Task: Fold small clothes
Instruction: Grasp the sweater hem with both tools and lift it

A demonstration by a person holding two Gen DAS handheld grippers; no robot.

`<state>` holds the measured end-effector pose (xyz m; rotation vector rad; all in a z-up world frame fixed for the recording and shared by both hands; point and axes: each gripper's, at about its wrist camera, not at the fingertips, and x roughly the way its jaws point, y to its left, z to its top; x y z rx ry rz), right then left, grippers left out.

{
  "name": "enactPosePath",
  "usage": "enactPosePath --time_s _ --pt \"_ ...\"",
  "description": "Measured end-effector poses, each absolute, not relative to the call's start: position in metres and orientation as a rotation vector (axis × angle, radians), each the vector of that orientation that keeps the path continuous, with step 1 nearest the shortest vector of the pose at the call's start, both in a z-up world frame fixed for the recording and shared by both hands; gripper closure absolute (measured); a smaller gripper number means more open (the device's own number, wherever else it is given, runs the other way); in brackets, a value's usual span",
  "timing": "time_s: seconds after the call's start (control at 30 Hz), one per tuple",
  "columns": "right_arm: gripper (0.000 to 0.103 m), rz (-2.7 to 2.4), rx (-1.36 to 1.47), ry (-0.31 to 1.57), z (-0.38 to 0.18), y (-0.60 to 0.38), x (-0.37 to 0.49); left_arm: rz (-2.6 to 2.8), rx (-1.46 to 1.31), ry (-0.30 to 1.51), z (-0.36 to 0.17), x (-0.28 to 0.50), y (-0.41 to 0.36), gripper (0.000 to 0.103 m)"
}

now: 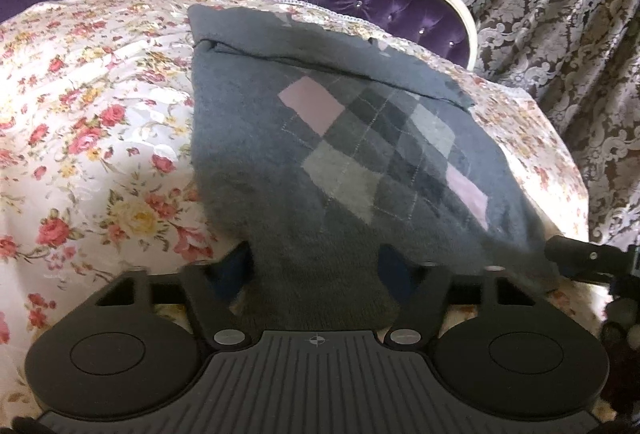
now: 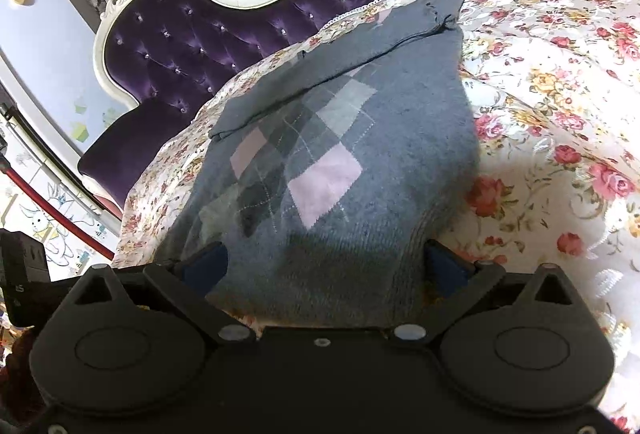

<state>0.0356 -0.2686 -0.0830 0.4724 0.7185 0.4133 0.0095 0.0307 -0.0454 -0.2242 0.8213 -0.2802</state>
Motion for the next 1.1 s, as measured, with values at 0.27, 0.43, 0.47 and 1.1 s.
enactPosePath --time_s 0.27,0.43,0.47,1.1 --pt "0.046 0.345 0.471 0.748 -0.081 -0.28 0.034 -0.278 -0.249 0.833 -0.045 0.006 0.042 0.06" --pt "0.048 0.334 0.462 0.756 -0.081 -0.279 0.033 -0.269 -0.248 0.826 -0.046 0.004 0.039 0.058" --pt "0.048 0.335 0.462 0.757 -0.081 -0.278 0.034 -0.269 -0.237 0.827 -0.046 0.004 0.037 0.059" --pt "0.089 0.387 0.564 0.64 -0.029 -0.296 0.04 -0.408 -0.436 0.706 0.021 0.031 0.07 0.096"
